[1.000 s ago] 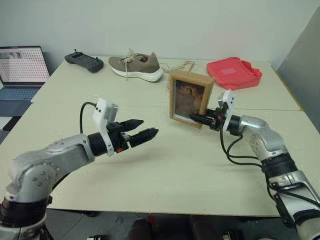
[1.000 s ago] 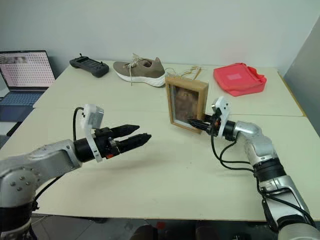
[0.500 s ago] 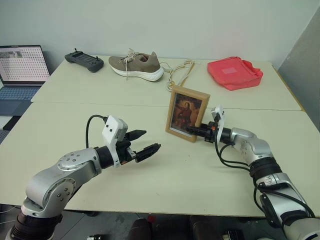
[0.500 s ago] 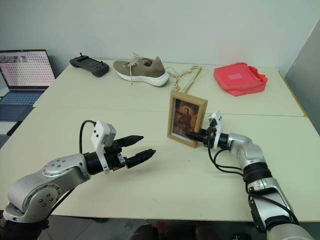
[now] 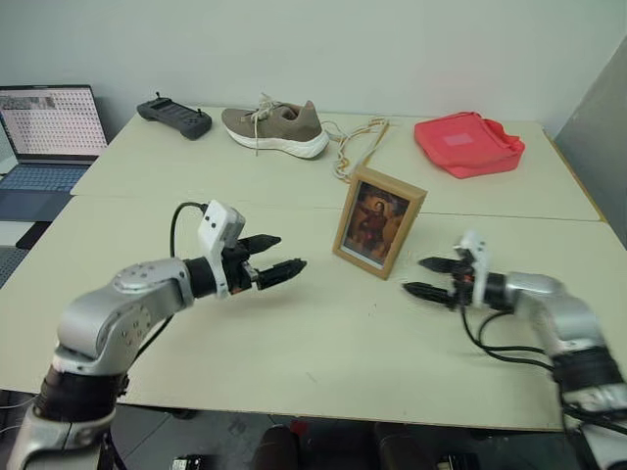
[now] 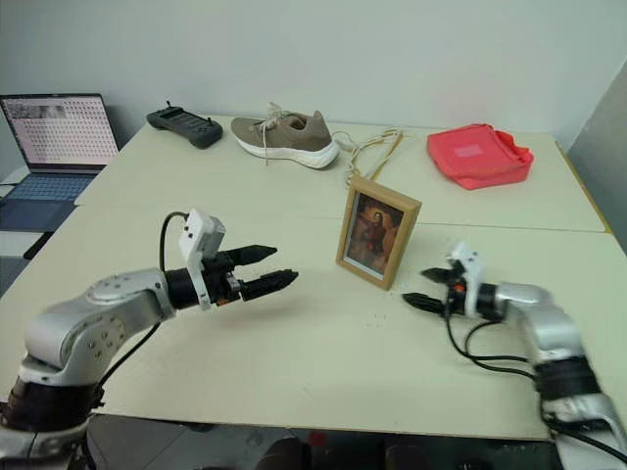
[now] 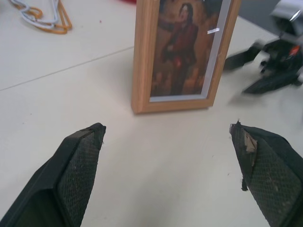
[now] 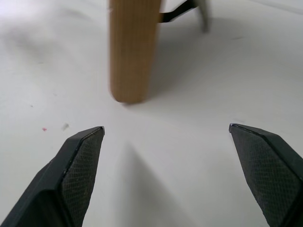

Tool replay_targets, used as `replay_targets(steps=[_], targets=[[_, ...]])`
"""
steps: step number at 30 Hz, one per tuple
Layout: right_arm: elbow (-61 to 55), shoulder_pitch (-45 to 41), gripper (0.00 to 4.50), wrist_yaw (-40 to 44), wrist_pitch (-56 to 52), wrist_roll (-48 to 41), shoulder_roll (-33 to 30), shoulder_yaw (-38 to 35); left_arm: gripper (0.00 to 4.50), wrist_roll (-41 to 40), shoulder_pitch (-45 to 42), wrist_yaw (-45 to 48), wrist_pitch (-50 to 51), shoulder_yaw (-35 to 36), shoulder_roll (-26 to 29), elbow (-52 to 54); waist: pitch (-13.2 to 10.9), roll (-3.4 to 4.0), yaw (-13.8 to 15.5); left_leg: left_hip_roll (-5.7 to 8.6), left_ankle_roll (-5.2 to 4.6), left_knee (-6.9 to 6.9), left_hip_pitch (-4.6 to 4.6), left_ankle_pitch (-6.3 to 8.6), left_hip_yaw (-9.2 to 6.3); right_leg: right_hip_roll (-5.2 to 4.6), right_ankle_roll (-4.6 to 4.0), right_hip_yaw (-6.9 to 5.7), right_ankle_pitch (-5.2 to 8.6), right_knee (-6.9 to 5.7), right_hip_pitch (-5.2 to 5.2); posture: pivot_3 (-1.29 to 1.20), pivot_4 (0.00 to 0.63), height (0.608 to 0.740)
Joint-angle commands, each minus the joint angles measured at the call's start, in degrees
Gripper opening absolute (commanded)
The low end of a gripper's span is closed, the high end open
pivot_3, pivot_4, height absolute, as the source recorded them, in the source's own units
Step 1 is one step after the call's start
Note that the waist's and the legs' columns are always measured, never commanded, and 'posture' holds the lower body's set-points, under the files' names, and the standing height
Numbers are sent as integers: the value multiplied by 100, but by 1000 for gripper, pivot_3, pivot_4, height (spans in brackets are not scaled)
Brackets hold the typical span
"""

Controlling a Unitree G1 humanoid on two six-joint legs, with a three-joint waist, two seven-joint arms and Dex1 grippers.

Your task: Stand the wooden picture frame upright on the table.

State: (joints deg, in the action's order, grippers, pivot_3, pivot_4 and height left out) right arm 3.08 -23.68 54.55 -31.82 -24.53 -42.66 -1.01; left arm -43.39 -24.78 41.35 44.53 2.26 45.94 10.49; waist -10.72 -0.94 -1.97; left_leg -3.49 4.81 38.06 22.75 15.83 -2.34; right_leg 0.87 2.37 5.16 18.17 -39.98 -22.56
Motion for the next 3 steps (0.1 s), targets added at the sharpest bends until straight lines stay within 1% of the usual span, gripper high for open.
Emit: replay_targets(steps=[1,3], targets=[[-1625,189,4470,-340,-866,-611,-308,-672,4500,490,-517,638,-395,-183,88,-617,0,0,-32,-2,0,0,-2,0,-1,5,0,1,0,-1,0,0,150,740],[-2297,233,4470,-583,-1443,-1068,-319,-951,4500,766,-797,912,-593,-339,31,-1030,0,0,-32,-5,-1,-5,-4,0,-7,10,-1,-4,1,-3,2,0,150,740]])
